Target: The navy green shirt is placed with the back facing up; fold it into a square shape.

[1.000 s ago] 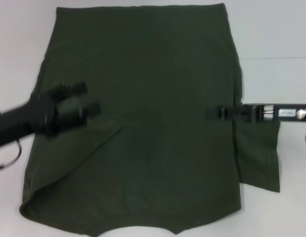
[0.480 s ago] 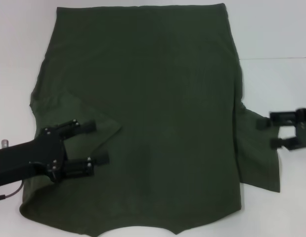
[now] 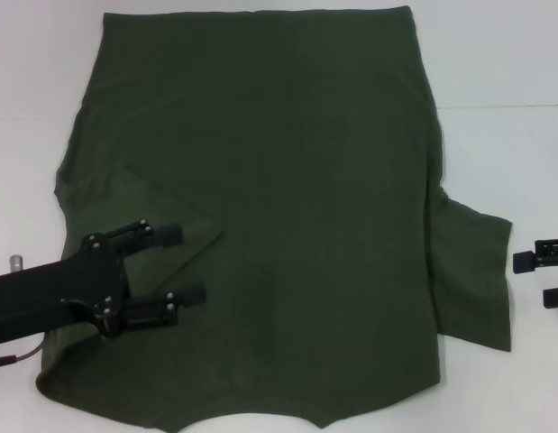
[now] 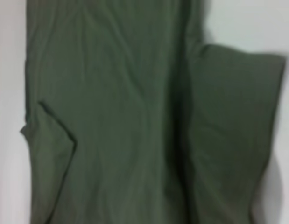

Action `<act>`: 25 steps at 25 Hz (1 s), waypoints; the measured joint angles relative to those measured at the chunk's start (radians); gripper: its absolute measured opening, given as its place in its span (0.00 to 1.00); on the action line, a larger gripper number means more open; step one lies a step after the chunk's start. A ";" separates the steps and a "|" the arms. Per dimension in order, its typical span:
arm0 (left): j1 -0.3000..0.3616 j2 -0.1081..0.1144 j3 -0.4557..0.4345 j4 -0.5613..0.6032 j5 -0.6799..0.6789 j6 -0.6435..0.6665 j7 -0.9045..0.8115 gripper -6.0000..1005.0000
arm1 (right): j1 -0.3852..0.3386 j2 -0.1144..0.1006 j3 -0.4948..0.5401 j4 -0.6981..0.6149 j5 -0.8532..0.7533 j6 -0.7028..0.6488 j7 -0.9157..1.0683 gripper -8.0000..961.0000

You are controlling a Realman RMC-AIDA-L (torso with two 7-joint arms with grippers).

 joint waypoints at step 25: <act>-0.023 -0.002 0.004 -0.004 0.037 -0.051 -0.007 0.88 | 0.023 0.061 -0.029 0.056 -0.014 0.166 -0.058 0.98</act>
